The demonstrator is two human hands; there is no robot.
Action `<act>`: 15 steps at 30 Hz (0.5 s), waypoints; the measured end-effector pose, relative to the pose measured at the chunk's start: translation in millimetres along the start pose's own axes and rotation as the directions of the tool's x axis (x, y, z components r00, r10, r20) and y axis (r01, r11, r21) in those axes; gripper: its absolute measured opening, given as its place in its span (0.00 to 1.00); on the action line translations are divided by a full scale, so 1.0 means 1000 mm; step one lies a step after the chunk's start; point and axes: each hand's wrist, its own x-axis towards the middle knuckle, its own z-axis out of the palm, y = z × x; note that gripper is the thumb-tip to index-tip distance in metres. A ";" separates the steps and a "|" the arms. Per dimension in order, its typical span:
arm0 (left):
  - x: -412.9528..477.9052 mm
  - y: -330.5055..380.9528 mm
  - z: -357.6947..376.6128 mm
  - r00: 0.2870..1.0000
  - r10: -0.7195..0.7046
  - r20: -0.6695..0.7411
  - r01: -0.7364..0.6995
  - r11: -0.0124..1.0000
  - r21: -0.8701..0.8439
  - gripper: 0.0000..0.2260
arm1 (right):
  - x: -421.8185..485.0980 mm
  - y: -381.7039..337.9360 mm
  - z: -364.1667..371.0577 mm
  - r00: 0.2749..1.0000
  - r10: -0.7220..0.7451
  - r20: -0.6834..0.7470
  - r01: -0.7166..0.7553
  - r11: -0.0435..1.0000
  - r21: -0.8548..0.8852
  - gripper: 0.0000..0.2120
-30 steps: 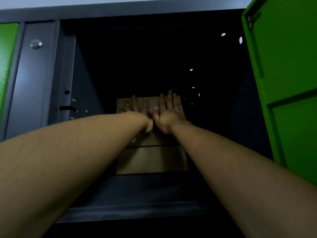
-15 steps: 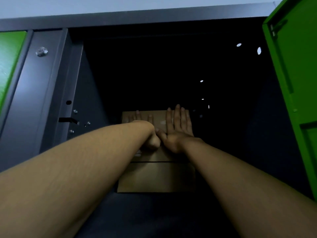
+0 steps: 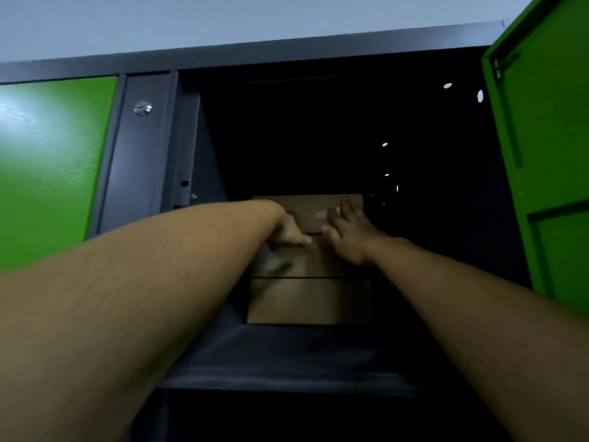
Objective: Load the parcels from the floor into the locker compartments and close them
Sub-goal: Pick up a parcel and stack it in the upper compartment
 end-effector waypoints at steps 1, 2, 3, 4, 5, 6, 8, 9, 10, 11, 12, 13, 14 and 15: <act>-0.010 -0.001 -0.001 1.000 -0.011 0.008 0.011 1.000 -0.022 0.31 | -0.003 -0.004 -0.004 1.000 0.012 0.023 -0.012 0.999 0.033 0.28; -0.018 -0.003 -0.001 1.000 -0.005 -0.016 0.005 0.998 -0.055 0.30 | -0.006 -0.009 -0.010 0.999 0.015 0.043 -0.017 0.999 0.047 0.27; -0.026 -0.007 -0.001 0.999 -0.007 -0.043 0.004 0.999 -0.054 0.30 | -0.010 -0.013 -0.016 0.997 0.024 0.069 -0.029 0.997 0.072 0.27; -0.032 -0.012 0.000 0.998 -0.013 -0.059 0.010 0.999 -0.045 0.29 | -0.016 -0.016 -0.021 0.996 0.038 0.077 -0.045 0.994 0.102 0.27; -0.036 -0.017 -0.001 0.997 -0.019 -0.070 0.017 0.999 -0.037 0.28 | -0.022 -0.019 -0.024 0.997 0.055 0.052 -0.061 0.989 0.135 0.28; -0.042 -0.021 -0.003 0.995 -0.017 -0.094 0.010 0.997 -0.070 0.27 | -0.029 -0.022 -0.027 0.997 0.074 0.010 -0.074 0.983 0.169 0.27; -0.060 -0.028 -0.007 0.995 -0.012 -0.101 -0.002 0.991 -0.133 0.28 | -0.042 -0.026 -0.029 0.993 0.099 -0.066 -0.081 0.970 0.229 0.27; -0.065 -0.033 -0.009 0.997 -0.012 -0.082 0.000 0.988 -0.153 0.29 | -0.048 -0.028 -0.029 0.991 0.106 -0.085 -0.081 0.963 0.257 0.26; -0.073 -0.036 -0.011 0.998 -0.014 -0.060 0.002 0.983 -0.181 0.29 | -0.054 -0.030 -0.030 0.989 0.112 -0.093 -0.081 0.954 0.289 0.25; -0.079 -0.040 -0.013 0.999 -0.013 -0.043 0.004 0.976 -0.218 0.29 | -0.059 -0.031 -0.029 0.988 0.118 -0.103 -0.079 0.942 0.326 0.25; -0.087 -0.042 -0.014 0.999 -0.009 -0.035 -0.001 0.961 -0.275 0.29 | -0.063 -0.031 -0.027 0.985 0.134 -0.105 -0.085 0.923 0.375 0.25; -0.094 -0.044 -0.016 0.999 -0.002 -0.041 -0.011 0.943 -0.332 0.28 | -0.069 -0.032 -0.026 0.982 0.153 -0.109 -0.093 0.901 0.424 0.26; -0.102 -0.046 -0.018 0.998 0.007 -0.057 -0.030 0.917 -0.397 0.27 | -0.075 -0.033 -0.025 0.975 0.189 -0.118 -0.110 0.869 0.483 0.28; -0.111 -0.048 -0.020 0.996 0.007 -0.084 -0.046 0.879 -0.475 0.26 | -0.083 -0.035 -0.025 0.963 0.232 -0.137 -0.121 0.827 0.549 0.30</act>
